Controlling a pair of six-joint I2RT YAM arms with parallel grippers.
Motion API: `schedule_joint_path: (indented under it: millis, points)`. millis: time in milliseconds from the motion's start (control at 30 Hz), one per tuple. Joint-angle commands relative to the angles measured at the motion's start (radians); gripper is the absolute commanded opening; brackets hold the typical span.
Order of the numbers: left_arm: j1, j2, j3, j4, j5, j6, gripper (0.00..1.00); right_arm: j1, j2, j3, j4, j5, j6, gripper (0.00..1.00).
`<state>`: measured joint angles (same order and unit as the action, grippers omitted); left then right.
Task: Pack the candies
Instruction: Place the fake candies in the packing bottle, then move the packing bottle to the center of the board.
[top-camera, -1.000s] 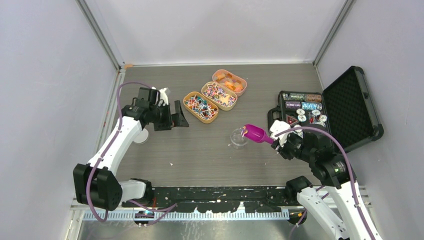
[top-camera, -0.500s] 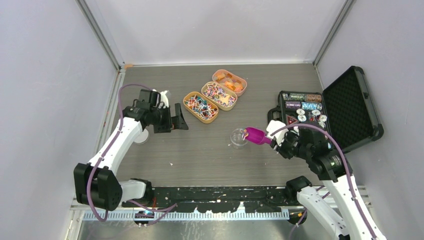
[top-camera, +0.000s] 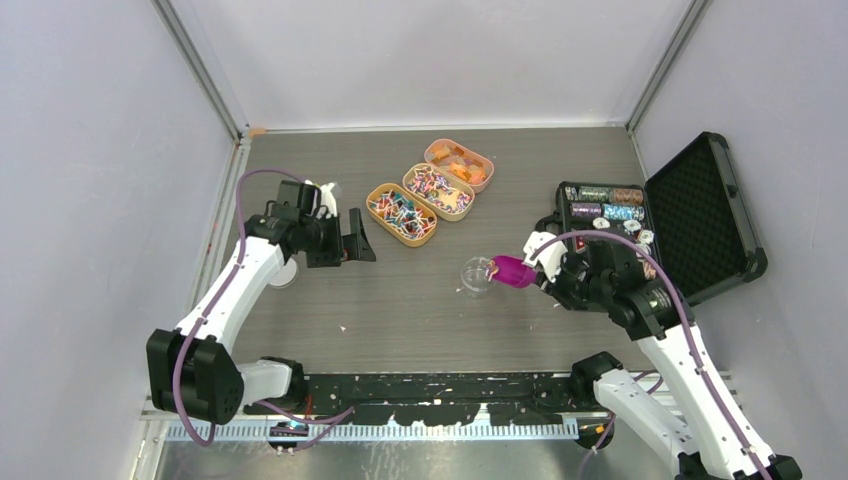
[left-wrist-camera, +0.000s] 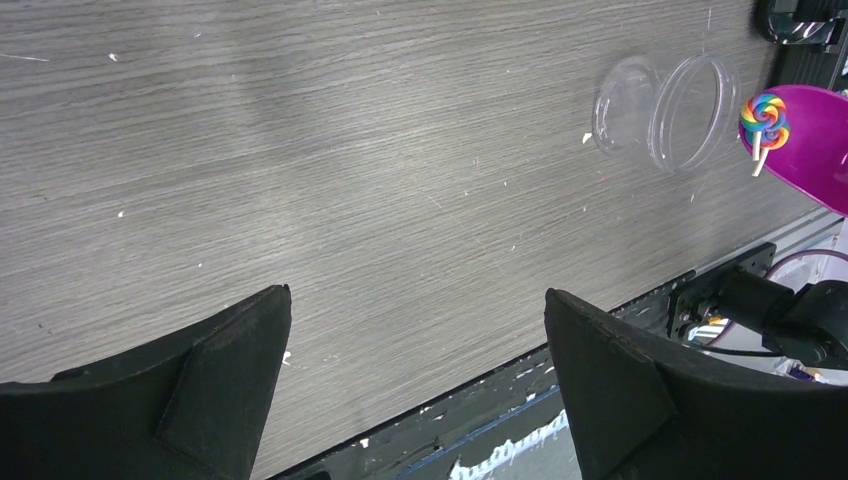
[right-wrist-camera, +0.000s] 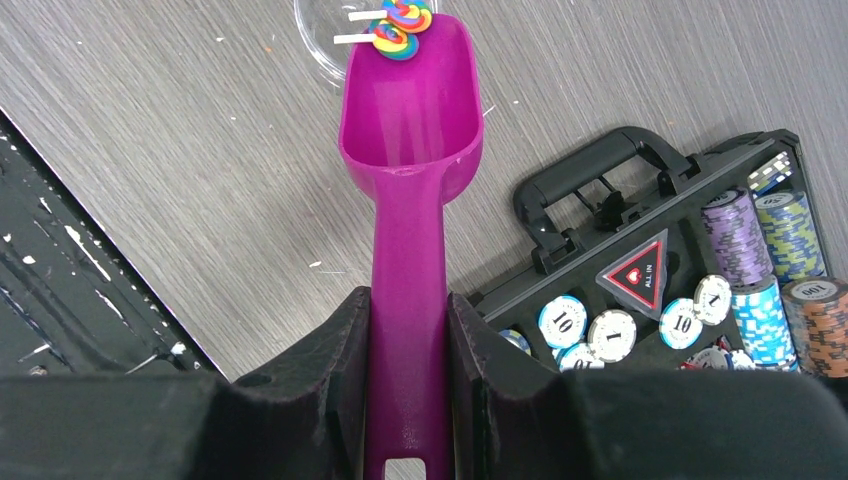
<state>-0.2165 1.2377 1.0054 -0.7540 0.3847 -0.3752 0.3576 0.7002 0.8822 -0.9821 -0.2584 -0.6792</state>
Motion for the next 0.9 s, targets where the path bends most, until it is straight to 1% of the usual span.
schedule_joint_path:
  millis: [0, 267, 367, 500, 633, 867]
  points:
    - [0.002, -0.025, 0.002, 0.004, 0.0, 0.025, 1.0, 0.018, 0.044, 0.064, 0.011, 0.037, -0.011, 0.0]
    - [0.002, -0.029, 0.009, 0.003, -0.001, 0.028, 1.0, 0.075, 0.135, 0.11, 0.002, 0.1, -0.014, 0.0]
    - [0.002, -0.029, 0.009, 0.002, 0.003, 0.027, 1.0, 0.118, 0.175, 0.125, 0.007, 0.13, 0.003, 0.0]
    - [0.001, -0.033, 0.009, 0.002, 0.003, 0.029, 1.0, 0.21, 0.217, 0.123, 0.044, 0.208, 0.025, 0.0]
    - [0.001, -0.036, 0.009, 0.002, 0.002, 0.029, 1.0, 0.277, 0.268, 0.125, 0.084, 0.246, 0.046, 0.0]
    - [0.0, -0.041, 0.007, 0.001, -0.007, 0.029, 1.0, 0.316, 0.319, 0.124, 0.17, 0.242, 0.072, 0.0]
